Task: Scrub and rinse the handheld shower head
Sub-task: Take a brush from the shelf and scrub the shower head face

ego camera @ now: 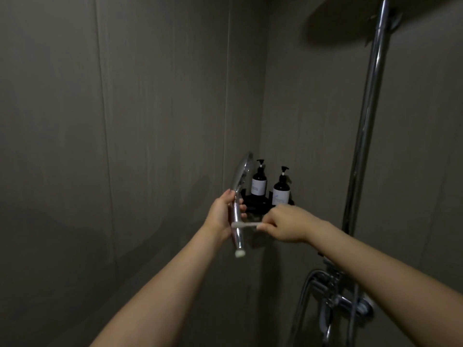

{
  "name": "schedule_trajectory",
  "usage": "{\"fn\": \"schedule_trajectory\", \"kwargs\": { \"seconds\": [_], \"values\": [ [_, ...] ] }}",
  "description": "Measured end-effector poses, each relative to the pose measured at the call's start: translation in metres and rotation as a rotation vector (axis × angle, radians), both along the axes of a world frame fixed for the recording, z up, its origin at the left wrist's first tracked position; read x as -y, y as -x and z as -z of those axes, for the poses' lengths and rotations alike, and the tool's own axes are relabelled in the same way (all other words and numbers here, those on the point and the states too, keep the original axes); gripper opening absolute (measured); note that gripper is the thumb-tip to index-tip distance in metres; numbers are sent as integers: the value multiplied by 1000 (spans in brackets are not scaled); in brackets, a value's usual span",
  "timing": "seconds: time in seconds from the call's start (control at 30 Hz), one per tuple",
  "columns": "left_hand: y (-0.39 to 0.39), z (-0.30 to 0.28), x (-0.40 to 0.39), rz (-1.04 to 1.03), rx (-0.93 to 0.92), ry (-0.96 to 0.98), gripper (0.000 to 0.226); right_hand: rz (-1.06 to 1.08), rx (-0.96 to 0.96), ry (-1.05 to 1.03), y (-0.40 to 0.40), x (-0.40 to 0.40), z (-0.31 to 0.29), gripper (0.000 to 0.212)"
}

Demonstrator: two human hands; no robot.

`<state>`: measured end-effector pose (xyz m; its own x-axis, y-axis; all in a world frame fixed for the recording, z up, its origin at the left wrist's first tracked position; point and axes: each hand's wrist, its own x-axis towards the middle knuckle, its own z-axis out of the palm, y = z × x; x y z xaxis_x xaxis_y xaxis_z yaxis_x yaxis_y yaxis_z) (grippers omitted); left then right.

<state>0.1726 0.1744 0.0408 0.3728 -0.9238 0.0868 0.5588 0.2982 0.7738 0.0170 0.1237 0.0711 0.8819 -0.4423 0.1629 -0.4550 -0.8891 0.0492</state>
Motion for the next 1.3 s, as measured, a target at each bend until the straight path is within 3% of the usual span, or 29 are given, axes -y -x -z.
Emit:
{"fn": "schedule_trajectory", "kwargs": {
  "seconds": [0.07, 0.2, 0.37, 0.5, 0.53, 0.67, 0.7, 0.73, 0.83, 0.97, 1.03, 1.1, 1.2, 1.3],
  "values": [
    [0, 2, 0, 29, 48, -9, 14, -43, -49, 27, 1, -6, 5, 37],
    [7, -1, 3, 84, 50, 34, 28, -3, 259, -74, 0, 3, 2, 39],
    [0, 2, 6, 126, 129, 46, 31, -78, 28, -65, 6, -6, 16, 44],
    [7, 3, 8, 141, 73, 10, 46, 21, 437, -245, 3, 7, 0, 42],
    [9, 1, 9, 139, 83, 2, 49, 45, 460, -259, 2, 9, -3, 43],
    [6, -1, 8, 159, 100, 14, 44, 58, 32, -244, 3, 0, 7, 44],
    [4, 0, 8, 161, 117, 9, 43, 41, -1, -259, 6, 2, 7, 44],
    [3, 0, 7, 164, 136, -1, 43, 30, 72, -312, 7, 5, 2, 45],
    [5, 2, 4, 196, 207, -30, 40, 67, 609, -349, 8, 19, -20, 48],
    [9, 2, 4, 221, 364, -58, 33, 250, 621, -208, 5, 20, -36, 32],
    [9, 5, 4, 217, 417, -66, 31, 367, 685, -119, 13, 20, -47, 38],
    [9, 8, 4, 226, 444, -81, 31, 345, 694, -16, 12, 19, -45, 42],
    [10, 11, 5, 263, 457, -108, 31, 329, 559, -26, 3, 11, -32, 34],
    [11, 12, 5, 294, 429, -127, 31, 417, 634, -49, 11, 19, -36, 41]
  ]
}}
